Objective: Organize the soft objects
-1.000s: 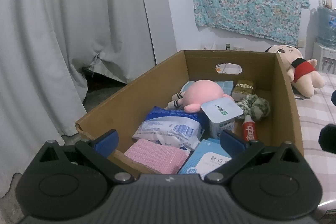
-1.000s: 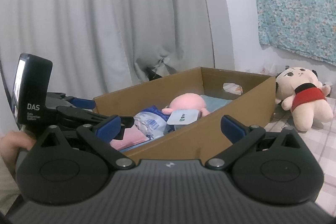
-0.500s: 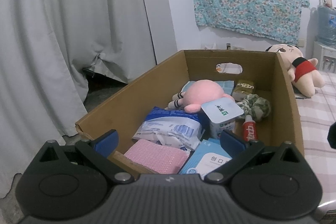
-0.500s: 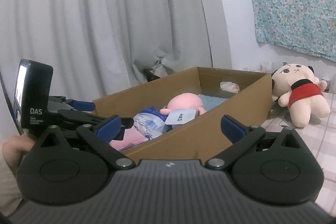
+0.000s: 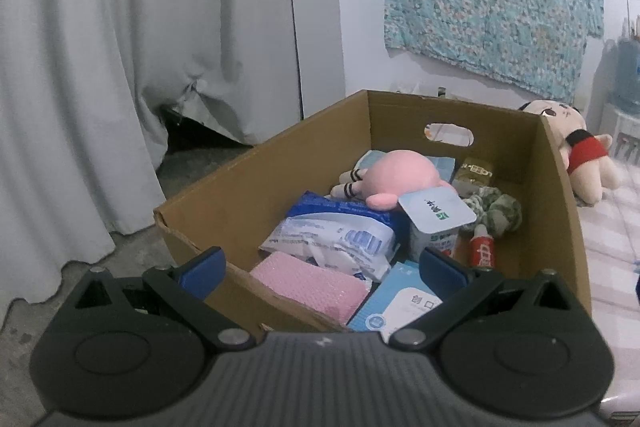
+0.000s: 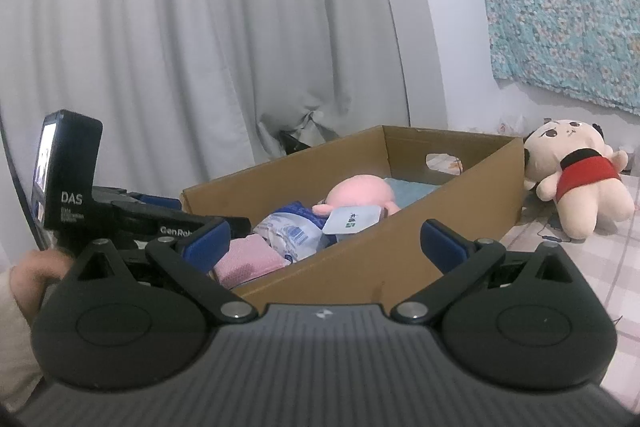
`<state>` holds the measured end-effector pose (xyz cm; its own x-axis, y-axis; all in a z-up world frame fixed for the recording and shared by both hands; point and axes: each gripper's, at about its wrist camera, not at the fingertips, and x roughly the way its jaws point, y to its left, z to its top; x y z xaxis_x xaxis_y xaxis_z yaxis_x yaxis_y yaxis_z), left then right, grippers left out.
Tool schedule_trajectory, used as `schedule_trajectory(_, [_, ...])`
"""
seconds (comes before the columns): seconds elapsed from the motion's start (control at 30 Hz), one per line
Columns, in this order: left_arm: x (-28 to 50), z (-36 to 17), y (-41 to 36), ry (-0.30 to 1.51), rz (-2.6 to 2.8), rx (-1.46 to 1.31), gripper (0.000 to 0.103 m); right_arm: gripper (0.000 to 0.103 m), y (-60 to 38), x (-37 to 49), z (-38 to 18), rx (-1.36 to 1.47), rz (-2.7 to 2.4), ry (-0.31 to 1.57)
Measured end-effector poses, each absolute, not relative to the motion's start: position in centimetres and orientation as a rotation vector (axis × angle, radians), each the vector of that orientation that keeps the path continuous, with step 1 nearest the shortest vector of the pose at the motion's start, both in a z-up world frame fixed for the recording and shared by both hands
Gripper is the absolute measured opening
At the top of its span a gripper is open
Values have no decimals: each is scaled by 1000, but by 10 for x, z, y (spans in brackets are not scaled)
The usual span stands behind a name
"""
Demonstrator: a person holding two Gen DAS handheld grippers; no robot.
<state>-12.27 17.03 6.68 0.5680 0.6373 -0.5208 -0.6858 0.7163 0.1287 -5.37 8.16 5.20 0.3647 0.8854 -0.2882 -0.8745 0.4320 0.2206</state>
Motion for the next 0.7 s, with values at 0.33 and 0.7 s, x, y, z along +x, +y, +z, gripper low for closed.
schedule_trajectory(0.33, [-124, 65, 175, 571, 771, -99, 103, 102, 82, -59, 53, 1, 1131, 373])
schedule_trajectory(0.7, [-122, 64, 169, 570, 775, -81, 103, 102, 82, -58, 55, 12, 1136, 370])
